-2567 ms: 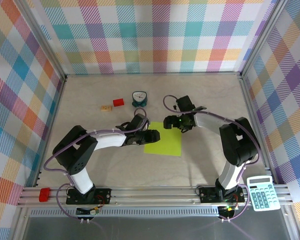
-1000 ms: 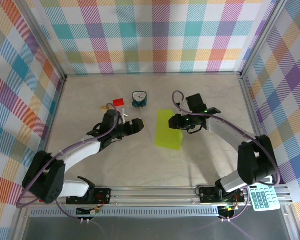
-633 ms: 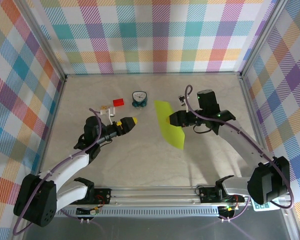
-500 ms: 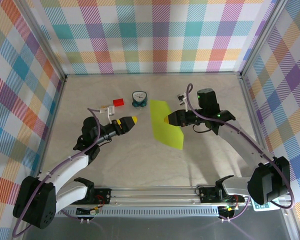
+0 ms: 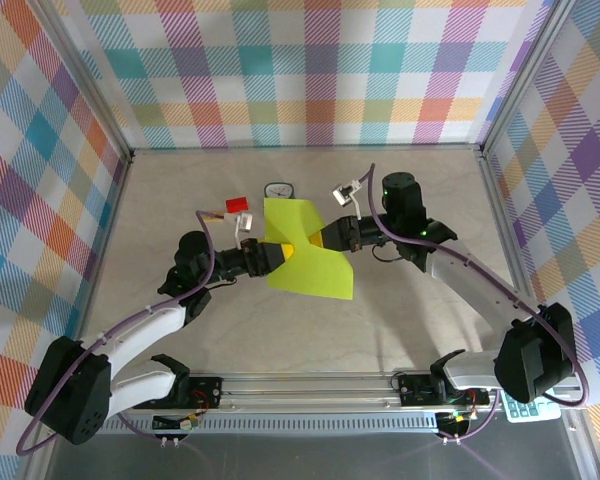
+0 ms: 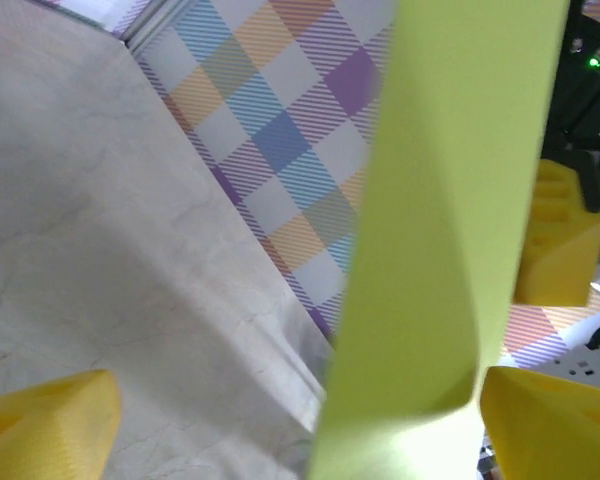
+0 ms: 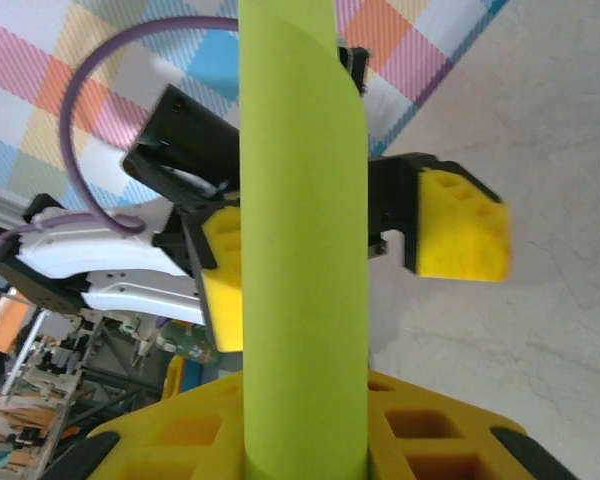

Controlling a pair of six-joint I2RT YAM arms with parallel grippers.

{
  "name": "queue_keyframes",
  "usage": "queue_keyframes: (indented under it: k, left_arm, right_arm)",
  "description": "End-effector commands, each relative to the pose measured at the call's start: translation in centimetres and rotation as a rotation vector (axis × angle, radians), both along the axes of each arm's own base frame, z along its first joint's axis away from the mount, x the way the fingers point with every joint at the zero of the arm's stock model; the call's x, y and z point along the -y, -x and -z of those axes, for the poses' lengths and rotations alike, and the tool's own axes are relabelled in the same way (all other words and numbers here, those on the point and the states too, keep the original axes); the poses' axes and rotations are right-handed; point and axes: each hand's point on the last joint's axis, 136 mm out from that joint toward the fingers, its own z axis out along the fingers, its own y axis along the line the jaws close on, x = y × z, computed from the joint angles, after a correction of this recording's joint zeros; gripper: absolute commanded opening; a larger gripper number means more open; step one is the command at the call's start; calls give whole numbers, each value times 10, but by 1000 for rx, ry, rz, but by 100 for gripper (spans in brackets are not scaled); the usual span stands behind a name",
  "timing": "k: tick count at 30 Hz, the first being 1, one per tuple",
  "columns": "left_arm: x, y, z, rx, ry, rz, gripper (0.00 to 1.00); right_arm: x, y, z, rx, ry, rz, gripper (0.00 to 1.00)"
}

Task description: Fold a paper plane with a square sheet of paper (fold left side to right side)

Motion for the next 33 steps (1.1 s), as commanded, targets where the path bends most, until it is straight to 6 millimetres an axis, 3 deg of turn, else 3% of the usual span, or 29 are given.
queue_keyframes:
  k: [1,7,11,14,16,18,26,30,33]
  left_arm:
    - [5,3,-18,82,5,35,79]
    - [4,-5,-6,43,-31,4,49]
    - [4,-13,5,8,-58,-23,23]
    - [2,-19,21,-38,-98,-57,14]
    - [0,-24,34,-82,-132,-80,1]
    - [-3,-30,53,-143,-189,-113,0]
    - [-16,-44,145,-395,-425,-202,0]
    - [-19,-47,189,-497,-512,-210,0]
    - [-20,-48,210,-534,-561,-210,0]
  right_arm:
    - [4,-8,1,48,44,32,27]
    - [15,-15,17,45,105,73,27]
    - [21,-21,31,31,150,100,28]
    - [27,-29,43,19,184,147,34]
    - [32,-36,54,0,215,187,43]
    - [38,-44,71,-36,276,236,51]
    - [65,-70,142,-222,479,429,63]
    - [67,-74,172,-293,510,464,61]
    - [69,-73,192,-344,533,482,52]
